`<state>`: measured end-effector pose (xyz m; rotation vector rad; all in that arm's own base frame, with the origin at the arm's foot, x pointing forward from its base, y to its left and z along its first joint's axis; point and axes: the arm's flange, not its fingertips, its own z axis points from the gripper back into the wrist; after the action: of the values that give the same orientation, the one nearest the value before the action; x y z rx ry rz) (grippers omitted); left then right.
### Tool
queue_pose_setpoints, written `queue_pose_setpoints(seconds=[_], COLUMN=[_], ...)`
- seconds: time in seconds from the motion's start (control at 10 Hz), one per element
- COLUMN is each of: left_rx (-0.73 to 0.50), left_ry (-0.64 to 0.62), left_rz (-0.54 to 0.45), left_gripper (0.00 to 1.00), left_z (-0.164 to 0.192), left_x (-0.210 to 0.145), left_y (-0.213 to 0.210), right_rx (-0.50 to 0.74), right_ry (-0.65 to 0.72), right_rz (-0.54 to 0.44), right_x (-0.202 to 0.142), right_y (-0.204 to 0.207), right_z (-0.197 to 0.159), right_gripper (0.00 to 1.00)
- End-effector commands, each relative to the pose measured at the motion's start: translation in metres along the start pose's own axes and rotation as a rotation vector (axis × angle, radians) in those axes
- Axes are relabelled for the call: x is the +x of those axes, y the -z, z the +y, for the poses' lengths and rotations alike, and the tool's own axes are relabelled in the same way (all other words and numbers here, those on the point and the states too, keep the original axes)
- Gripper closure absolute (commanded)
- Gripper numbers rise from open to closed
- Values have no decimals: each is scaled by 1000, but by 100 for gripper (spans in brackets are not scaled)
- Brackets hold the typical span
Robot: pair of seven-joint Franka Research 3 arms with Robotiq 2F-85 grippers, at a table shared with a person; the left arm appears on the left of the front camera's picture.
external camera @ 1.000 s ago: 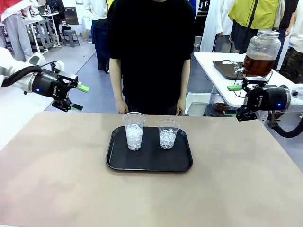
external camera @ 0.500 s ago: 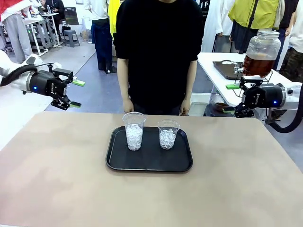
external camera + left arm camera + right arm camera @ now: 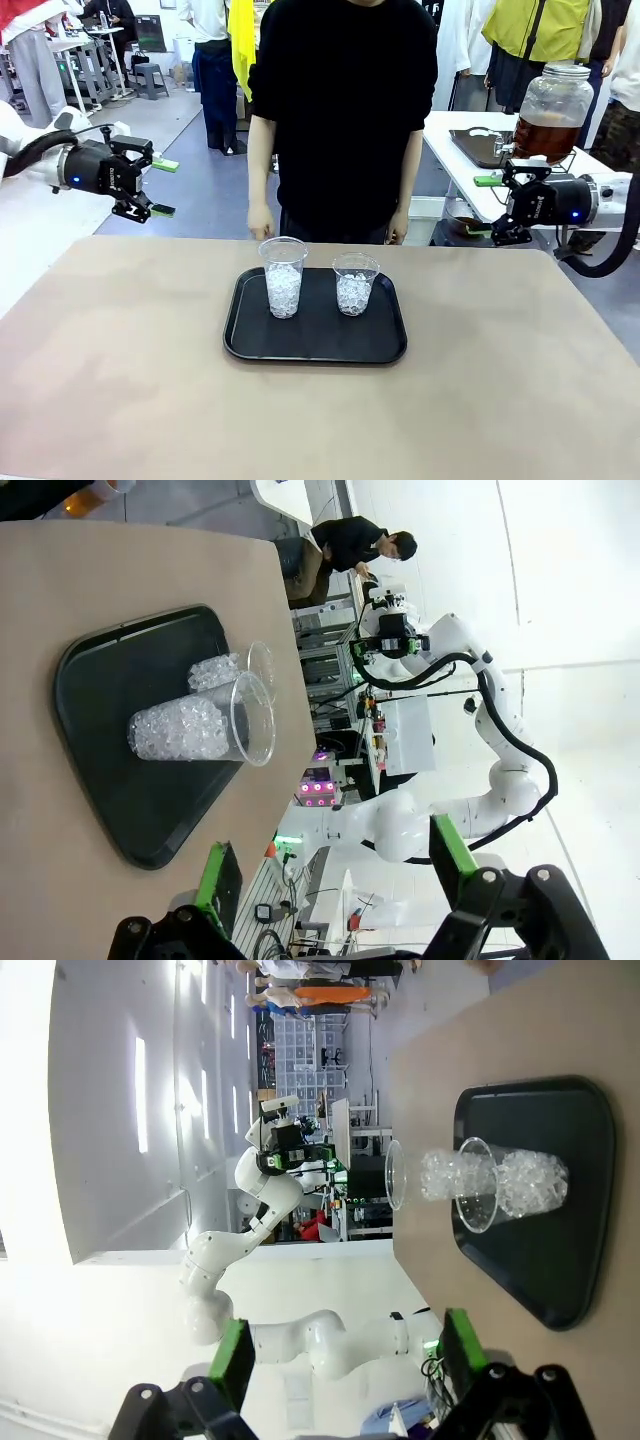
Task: Pour the drink into the iced cup.
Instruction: Pick up the iced cup indicated by the human and present it to them.
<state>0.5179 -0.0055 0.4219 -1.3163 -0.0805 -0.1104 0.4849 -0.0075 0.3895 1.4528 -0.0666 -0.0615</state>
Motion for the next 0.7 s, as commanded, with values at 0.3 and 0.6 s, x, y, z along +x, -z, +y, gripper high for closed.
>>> queue_pose_setpoints(seconds=[0.3, 0.6], left_rx=[4, 4], left_ry=[-4, -4], left_rz=[0, 0], left_gripper=[0, 0], left_z=[-1, -1], left_x=[1, 1], left_y=[3, 3], right_rx=[1, 1], right_ry=[3, 3], right_rz=[-2, -2], right_x=[0, 0], right_y=[-1, -1], right_z=[1, 1], right_gripper=[0, 0])
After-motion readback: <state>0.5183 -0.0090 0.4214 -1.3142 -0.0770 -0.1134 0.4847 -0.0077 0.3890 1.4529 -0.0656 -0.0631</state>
